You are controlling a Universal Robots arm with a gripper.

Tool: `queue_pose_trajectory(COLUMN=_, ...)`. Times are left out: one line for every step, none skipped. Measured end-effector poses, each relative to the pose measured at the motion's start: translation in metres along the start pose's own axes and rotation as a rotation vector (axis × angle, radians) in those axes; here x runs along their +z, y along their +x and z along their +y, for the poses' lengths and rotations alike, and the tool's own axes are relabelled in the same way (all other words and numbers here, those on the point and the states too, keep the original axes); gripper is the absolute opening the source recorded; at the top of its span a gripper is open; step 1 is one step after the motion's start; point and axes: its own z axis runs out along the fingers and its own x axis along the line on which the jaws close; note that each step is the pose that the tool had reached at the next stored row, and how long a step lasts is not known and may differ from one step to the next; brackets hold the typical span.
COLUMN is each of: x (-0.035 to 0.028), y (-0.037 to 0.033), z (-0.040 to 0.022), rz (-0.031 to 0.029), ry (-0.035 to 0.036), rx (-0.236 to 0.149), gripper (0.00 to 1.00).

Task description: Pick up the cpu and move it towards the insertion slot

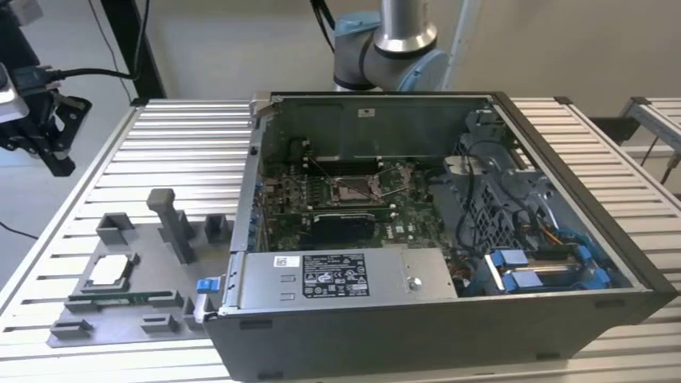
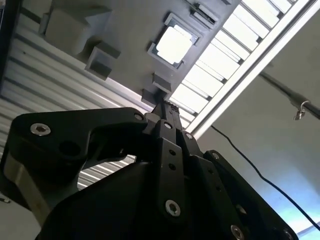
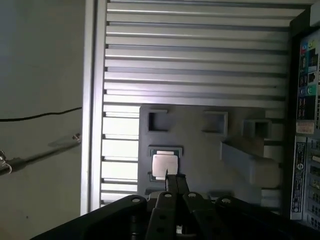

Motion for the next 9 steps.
queue_pose_trajectory(x=0.0006, y=-0.0012, z=-0.0002, rz=0.0001, ry=0.0001, rx=0.000, gripper=0.00)
queue_pose_trajectory(x=0.0015, y=-0.0018, z=-0.0002, rz=-0.0002, ry=0.0000, rx=0.000, gripper=0.00)
queue_pose_trajectory(x=0.0022, y=-0.0019, z=-0.0002, rz=-0.0004, ry=-0.0001, rx=0.000, gripper=0.00)
queue_pose_trajectory(x=0.0025, y=-0.0021, z=-0.0002, rz=-0.0003, ry=0.0000, rx=0.000, gripper=0.00)
queue_pose_trajectory(x=0.0027, y=-0.0030, z=-0.0004, rz=-0.0002, ry=0.0001, rx=0.000, gripper=0.00)
queue_pose_trajectory(x=0.0028, y=-0.0037, z=-0.0005, rz=-0.0003, ry=0.0000, rx=0.000, gripper=0.00)
queue_pose_trajectory(x=0.0029, y=-0.0037, z=-0.0004, rz=-0.0004, ry=0.0000, rx=0.000, gripper=0.00)
queue_pose_trajectory(x=0.0028, y=-0.0037, z=-0.0004, rz=-0.0003, ry=0.0001, rx=-0.001, gripper=0.00)
queue_pose_trajectory(x=0.0028, y=-0.0037, z=-0.0004, rz=-0.0003, ry=0.0000, rx=-0.001, gripper=0.00)
